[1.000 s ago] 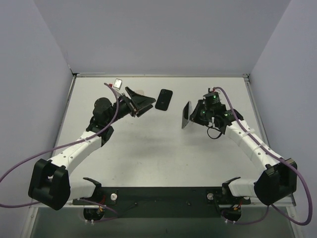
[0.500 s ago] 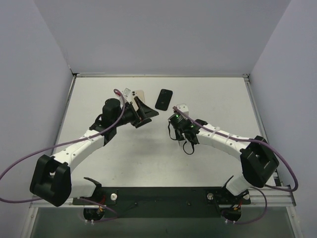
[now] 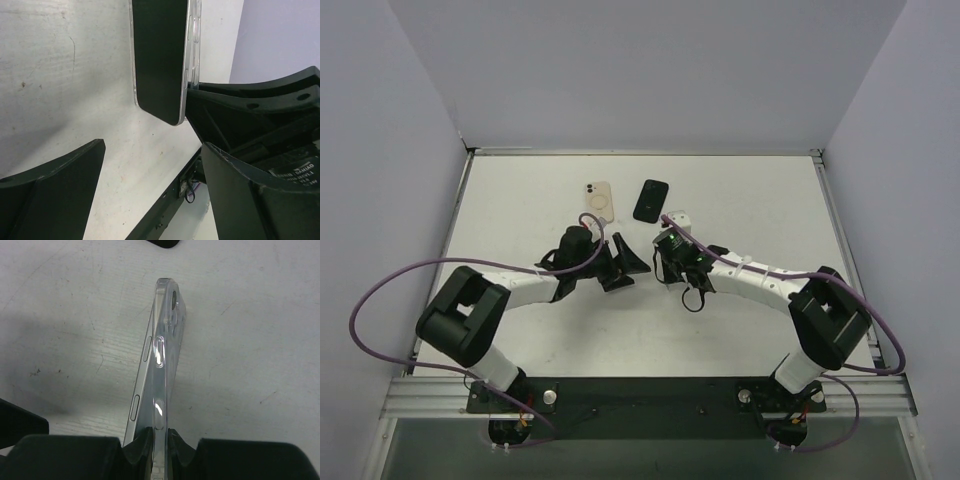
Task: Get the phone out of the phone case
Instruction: Remove the phone case from the phone.
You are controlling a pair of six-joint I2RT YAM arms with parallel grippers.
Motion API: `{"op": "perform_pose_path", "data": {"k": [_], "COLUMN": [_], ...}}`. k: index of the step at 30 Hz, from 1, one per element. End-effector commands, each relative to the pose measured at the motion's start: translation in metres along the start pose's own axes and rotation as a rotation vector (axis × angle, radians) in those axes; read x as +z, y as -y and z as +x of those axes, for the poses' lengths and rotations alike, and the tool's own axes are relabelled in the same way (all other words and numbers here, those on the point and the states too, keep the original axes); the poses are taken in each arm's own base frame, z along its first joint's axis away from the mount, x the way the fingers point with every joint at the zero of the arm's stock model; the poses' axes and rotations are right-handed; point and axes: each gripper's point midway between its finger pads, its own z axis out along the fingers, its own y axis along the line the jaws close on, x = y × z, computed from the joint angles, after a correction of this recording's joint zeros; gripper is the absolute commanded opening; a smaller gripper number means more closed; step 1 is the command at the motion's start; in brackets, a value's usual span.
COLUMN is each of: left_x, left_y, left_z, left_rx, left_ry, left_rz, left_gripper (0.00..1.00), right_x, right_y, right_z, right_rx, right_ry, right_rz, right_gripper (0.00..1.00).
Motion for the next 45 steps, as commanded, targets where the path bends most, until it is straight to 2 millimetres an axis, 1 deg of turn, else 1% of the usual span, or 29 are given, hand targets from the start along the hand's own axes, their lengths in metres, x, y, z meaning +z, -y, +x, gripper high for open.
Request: {"op": "perform_pose_path", "data": {"k": [1, 6, 7, 10, 12, 14, 15, 17, 19, 20, 23, 24, 25, 27, 28, 29, 31, 33, 34, 36, 39, 41, 42, 44, 45], "left_x": [0.013, 0.023, 0.025, 0.031, 0.034, 0.038, 0.039, 0.043, 0.048, 0.05, 0.055, 0.056, 0.057, 0.057, 0.058, 0.059, 0.06, 0.062, 0.063, 0.062, 0.062, 0.064, 0.065, 0.068, 0.07], "left_y": [0.033, 0.029, 0.029, 0.026, 0.031, 0.033, 0.037, 0.035, 0.032, 0.031, 0.026, 0.018, 0.019, 0.013, 0.011, 0.009, 0.005, 0.003, 0.002, -0.001, -0.004, -0.009, -0.007, -0.012, -0.008], "left_z": [-0.014, -0.016, -0.016, -0.018, -0.02, -0.02, -0.022, -0.024, -0.026, -0.027, -0.031, -0.03, -0.032, -0.031, -0.032, -0.029, -0.03, -0.027, -0.03, -0.028, -0.03, -0.03, -0.03, -0.03, -0.035], "left_rx": [0.12, 0.123, 0.125, 0.122, 0.132, 0.135, 0.141, 0.142, 0.145, 0.15, 0.158, 0.161, 0.169, 0.172, 0.176, 0.176, 0.187, 0.208, 0.215, 0.221, 0.226, 0.229, 0.238, 0.247, 0.255], "left_ry": [0.024, 0.024, 0.023, 0.024, 0.027, 0.018, 0.018, 0.02, 0.018, 0.018, 0.025, 0.017, 0.03, 0.026, 0.033, 0.024, 0.031, 0.018, 0.031, 0.031, 0.046, 0.043, 0.044, 0.048, 0.069], "left_rz": [0.114, 0.124, 0.128, 0.131, 0.152, 0.158, 0.165, 0.152, 0.124, 0.114, 0.064, 0.029, 0.019, -0.009, -0.022, -0.038, -0.062, -0.103, -0.122, -0.144, -0.161, -0.193, -0.2, -0.237, -0.247], "left_gripper": [0.88, 0.86, 0.86, 0.86, 0.85, 0.84, 0.83, 0.8, 0.79, 0.78, 0.75, 0.71, 0.69, 0.64, 0.63, 0.63, 0.63, 0.63, 0.63, 0.61, 0.6, 0.6, 0.6, 0.6, 0.59], "right_x": [0.01, 0.015, 0.017, 0.016, 0.017, 0.017, 0.017, 0.019, 0.02, 0.018, 0.019, 0.019, 0.018, 0.017, 0.017, 0.016, 0.016, 0.016, 0.016, 0.015, 0.013, 0.012, 0.012, 0.01, 0.01], "right_y": [-0.022, -0.023, -0.027, -0.028, -0.03, -0.034, -0.036, -0.037, -0.037, -0.042, -0.041, -0.042, -0.042, -0.042, -0.042, -0.042, -0.043, -0.043, -0.043, -0.042, -0.043, -0.042, -0.042, -0.041, -0.041], "right_z": [0.023, 0.027, 0.021, 0.023, 0.026, 0.028, 0.031, 0.031, 0.032, 0.034, 0.034, 0.033, 0.033, 0.032, 0.032, 0.031, 0.03, 0.03, 0.03, 0.03, 0.03, 0.029, 0.029, 0.033, 0.033], "right_rx": [0.014, 0.013, 0.025, 0.032, 0.036, 0.046, 0.048, 0.061, 0.065, 0.068, 0.067, 0.066, 0.067, 0.066, 0.066, 0.068, 0.066, 0.069, 0.071, 0.075, 0.072, 0.079, 0.084, 0.09, 0.094], "right_ry": [-0.077, -0.103, -0.083, -0.09, -0.099, -0.111, -0.118, -0.116, -0.112, -0.124, -0.124, -0.122, -0.121, -0.118, -0.118, -0.115, -0.114, -0.112, -0.112, -0.111, -0.107, -0.102, -0.1, -0.104, -0.102], "right_rz": [-0.109, -0.12, -0.137, -0.152, -0.162, -0.182, -0.189, -0.195, -0.196, -0.221, -0.221, -0.224, -0.225, -0.23, -0.23, -0.233, -0.238, -0.24, -0.24, -0.241, -0.247, -0.246, -0.247, -0.252, -0.254], "right_gripper": [0.0, 0.0, 0.0, 0.0, 0.0, 0.0, 0.0, 0.0, 0.0, 0.0, 0.0, 0.0, 0.0, 0.0, 0.0, 0.0, 0.0, 0.0, 0.0, 0.0, 0.0, 0.0, 0.0, 0.0, 0.0]}}
